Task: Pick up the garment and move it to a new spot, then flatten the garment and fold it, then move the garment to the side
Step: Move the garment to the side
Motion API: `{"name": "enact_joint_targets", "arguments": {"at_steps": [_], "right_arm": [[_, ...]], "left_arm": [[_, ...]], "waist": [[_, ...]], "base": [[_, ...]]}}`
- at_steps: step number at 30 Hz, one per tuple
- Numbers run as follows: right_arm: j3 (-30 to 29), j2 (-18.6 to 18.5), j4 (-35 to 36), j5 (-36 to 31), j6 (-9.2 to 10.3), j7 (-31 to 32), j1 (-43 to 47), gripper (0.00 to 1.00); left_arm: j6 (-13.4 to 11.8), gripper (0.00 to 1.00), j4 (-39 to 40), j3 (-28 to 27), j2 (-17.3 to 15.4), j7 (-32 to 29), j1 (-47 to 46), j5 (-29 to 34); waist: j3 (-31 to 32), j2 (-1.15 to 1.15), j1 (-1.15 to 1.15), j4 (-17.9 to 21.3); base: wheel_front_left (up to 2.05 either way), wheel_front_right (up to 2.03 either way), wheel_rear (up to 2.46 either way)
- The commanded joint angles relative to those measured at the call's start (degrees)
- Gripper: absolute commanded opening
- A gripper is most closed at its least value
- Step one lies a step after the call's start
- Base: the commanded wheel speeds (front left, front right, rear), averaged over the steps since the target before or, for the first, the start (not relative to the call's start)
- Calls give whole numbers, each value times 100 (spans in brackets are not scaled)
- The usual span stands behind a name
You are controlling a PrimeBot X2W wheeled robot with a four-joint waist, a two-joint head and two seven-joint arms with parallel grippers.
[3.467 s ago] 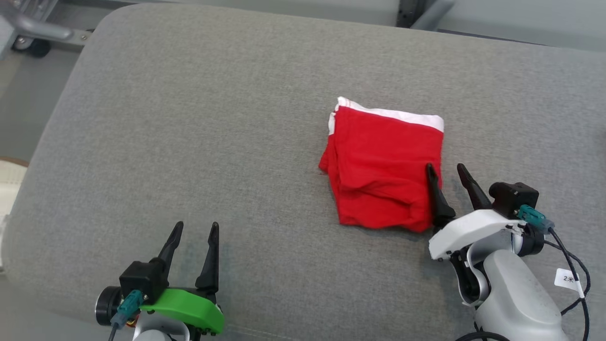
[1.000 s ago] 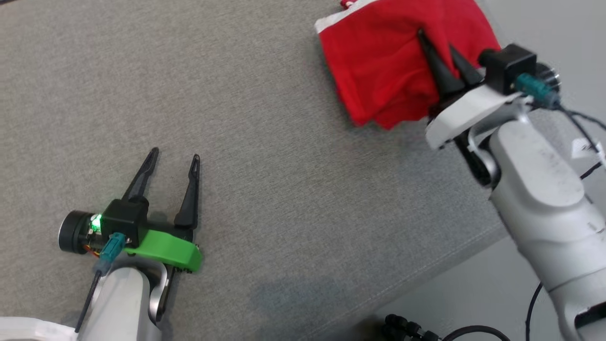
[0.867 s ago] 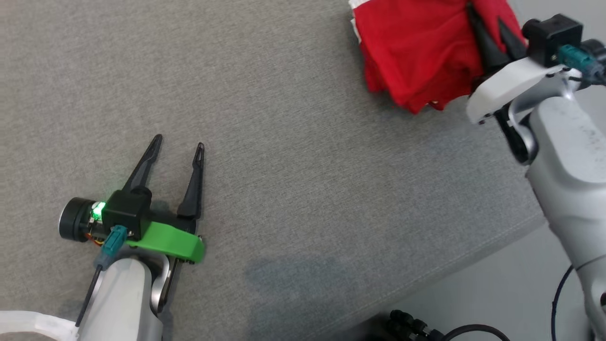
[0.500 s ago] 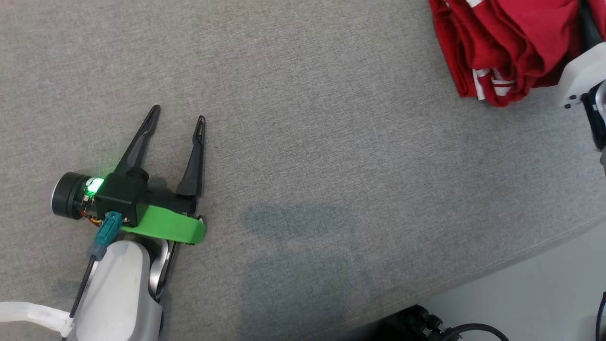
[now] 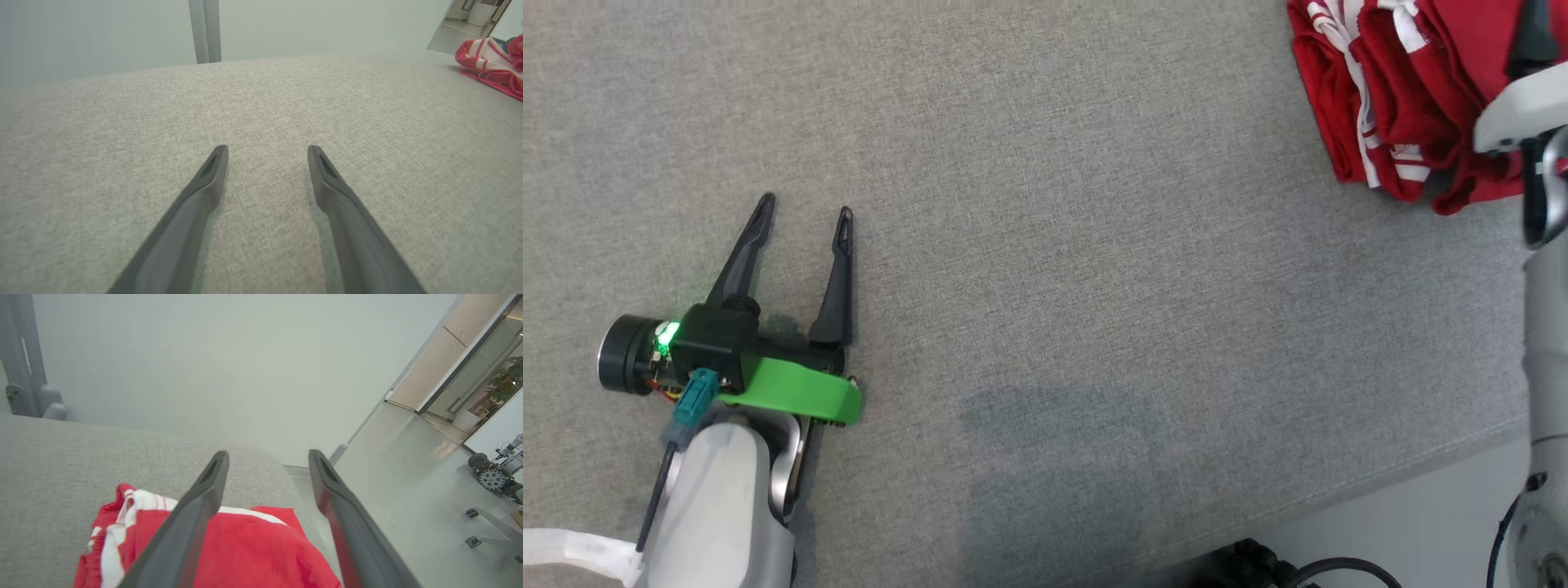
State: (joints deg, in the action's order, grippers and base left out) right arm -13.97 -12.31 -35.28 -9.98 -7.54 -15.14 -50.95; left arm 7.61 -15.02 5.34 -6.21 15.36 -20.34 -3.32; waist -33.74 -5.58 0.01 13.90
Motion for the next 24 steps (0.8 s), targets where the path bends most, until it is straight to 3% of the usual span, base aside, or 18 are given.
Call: {"name": "enact_joint_targets", "arguments": {"at_steps": [1, 11, 17, 24], "right_arm": [[99, 34, 84, 99, 12, 2, 190, 100], [1800, 338, 1260, 1132, 12, 1, 1317, 100], [2146, 494, 1252, 1551, 12, 2, 2006, 100], [2142, 681, 1104, 1616, 12, 2, 2739, 100]], "left_arm": [[-17, 100, -166, -38, -11, -47, 295, 1], [-49, 100, -197, -252, 210, -30, 550, -70], [-86, 100, -227, -363, 287, -29, 789, -141], [-151, 100, -268, -464, 323, -30, 1118, -231]], "waist": [[236, -1, -1, 4], [1011, -1, -1, -229], [1413, -1, -1, -505], [1870, -1, -1, -818]], "base": [[0, 0, 0], [0, 0, 0], [0, 0, 0], [0, 0, 0]]}}
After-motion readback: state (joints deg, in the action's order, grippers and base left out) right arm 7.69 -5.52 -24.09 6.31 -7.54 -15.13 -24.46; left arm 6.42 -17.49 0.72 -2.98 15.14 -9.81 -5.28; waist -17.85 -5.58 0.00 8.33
